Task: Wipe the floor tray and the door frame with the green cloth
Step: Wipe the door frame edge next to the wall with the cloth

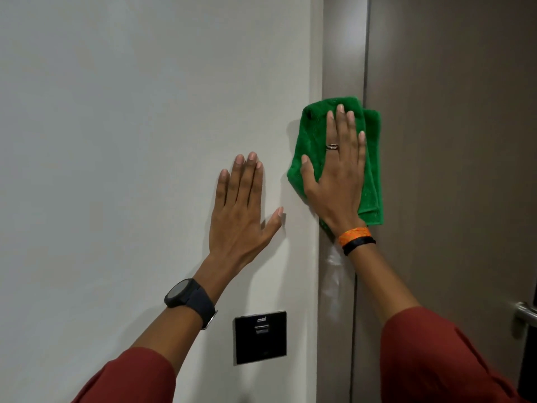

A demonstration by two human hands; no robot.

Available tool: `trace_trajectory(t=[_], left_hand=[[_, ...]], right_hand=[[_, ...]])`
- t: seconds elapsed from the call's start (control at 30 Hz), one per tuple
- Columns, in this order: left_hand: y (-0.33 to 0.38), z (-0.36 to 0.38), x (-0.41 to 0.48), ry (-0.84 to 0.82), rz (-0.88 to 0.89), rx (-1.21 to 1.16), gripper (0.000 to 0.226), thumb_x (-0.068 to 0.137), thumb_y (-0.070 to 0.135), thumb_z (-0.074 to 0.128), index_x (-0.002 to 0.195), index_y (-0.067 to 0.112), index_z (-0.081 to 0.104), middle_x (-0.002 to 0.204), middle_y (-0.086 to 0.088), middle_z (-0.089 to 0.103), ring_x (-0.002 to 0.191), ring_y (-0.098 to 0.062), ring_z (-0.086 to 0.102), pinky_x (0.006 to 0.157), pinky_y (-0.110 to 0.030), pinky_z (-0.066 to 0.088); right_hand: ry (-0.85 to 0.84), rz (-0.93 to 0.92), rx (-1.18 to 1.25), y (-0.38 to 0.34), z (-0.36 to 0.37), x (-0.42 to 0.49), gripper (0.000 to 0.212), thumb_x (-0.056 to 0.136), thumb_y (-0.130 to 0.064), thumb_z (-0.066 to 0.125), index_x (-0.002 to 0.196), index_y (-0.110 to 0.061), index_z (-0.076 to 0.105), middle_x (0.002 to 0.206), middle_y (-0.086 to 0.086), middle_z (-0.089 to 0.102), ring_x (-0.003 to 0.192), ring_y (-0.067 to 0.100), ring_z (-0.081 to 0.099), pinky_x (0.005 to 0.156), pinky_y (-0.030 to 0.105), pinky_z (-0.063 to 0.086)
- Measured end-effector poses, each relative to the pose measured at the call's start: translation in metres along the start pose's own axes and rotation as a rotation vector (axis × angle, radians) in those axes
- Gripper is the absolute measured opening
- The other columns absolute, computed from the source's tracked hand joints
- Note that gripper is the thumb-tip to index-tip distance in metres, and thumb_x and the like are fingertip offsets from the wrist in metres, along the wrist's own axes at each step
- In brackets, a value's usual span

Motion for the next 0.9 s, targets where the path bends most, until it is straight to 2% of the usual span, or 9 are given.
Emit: trace_trajectory(t=[0.23, 0.5, 0.63, 0.77, 0.9], left_hand=[[0.006, 0.0, -0.003, 0.004, 0.039, 0.017, 0.082, 0.106, 0.051, 0.037, 0.164, -0.002, 0.014, 0.174, -0.019, 0.011, 0.162, -0.032, 0.008, 0.133, -0.046, 0.002], [0.012, 0.003, -0.004, 0.044, 0.011, 0.009, 0.08, 0.105, 0.047, 0.039, 0.164, -0.002, 0.016, 0.173, -0.019, 0.014, 0.162, -0.033, 0.01, 0.133, -0.049, 0.005], [0.019, 0.005, -0.007, 0.021, 0.002, 0.0, 0.078, 0.105, 0.045, 0.039, 0.164, -0.001, 0.015, 0.173, -0.02, 0.014, 0.161, -0.034, 0.01, 0.133, -0.048, 0.002], [0.029, 0.008, -0.016, -0.02, 0.034, 0.025, 0.076, 0.107, 0.045, 0.031, 0.165, 0.0, 0.011, 0.174, -0.019, 0.011, 0.162, -0.033, 0.007, 0.133, -0.047, 0.0], [0.035, 0.011, -0.017, -0.03, 0.047, 0.02, 0.075, 0.108, 0.047, 0.027, 0.165, 0.0, 0.012, 0.174, -0.019, 0.011, 0.162, -0.032, 0.008, 0.133, -0.047, 0.001]], right_hand=[[-0.065, -0.004, 0.0, 0.005, -0.008, -0.083, 0.077, 0.1, -0.037, 0.052, 0.164, -0.004, 0.024, 0.174, 0.016, 0.021, 0.163, 0.031, 0.013, 0.135, 0.054, 0.009], [-0.007, 0.018, -0.003, 0.006, -0.005, 0.011, 0.083, 0.093, -0.035, 0.058, 0.164, -0.007, 0.025, 0.174, 0.015, 0.023, 0.163, 0.032, 0.016, 0.134, 0.053, 0.009], [-0.021, 0.028, 0.001, 0.011, -0.008, -0.045, 0.082, 0.095, -0.036, 0.058, 0.164, -0.007, 0.025, 0.174, 0.015, 0.021, 0.163, 0.031, 0.014, 0.134, 0.056, 0.011], [-0.13, 0.051, -0.001, 0.014, -0.013, -0.143, 0.081, 0.098, -0.039, 0.055, 0.165, -0.007, 0.023, 0.175, 0.013, 0.016, 0.164, 0.03, 0.01, 0.133, 0.06, 0.011], [-0.122, 0.014, -0.016, 0.017, -0.01, -0.122, 0.086, 0.093, -0.037, 0.06, 0.164, -0.006, 0.024, 0.175, 0.014, 0.019, 0.164, 0.031, 0.012, 0.133, 0.058, 0.01]])
Point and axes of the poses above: each hand's wrist, its own x-axis towards the middle knuckle, its own z-axis out of the palm, y = z × x, the point moved 4 cm from there along x, towards the middle knuckle
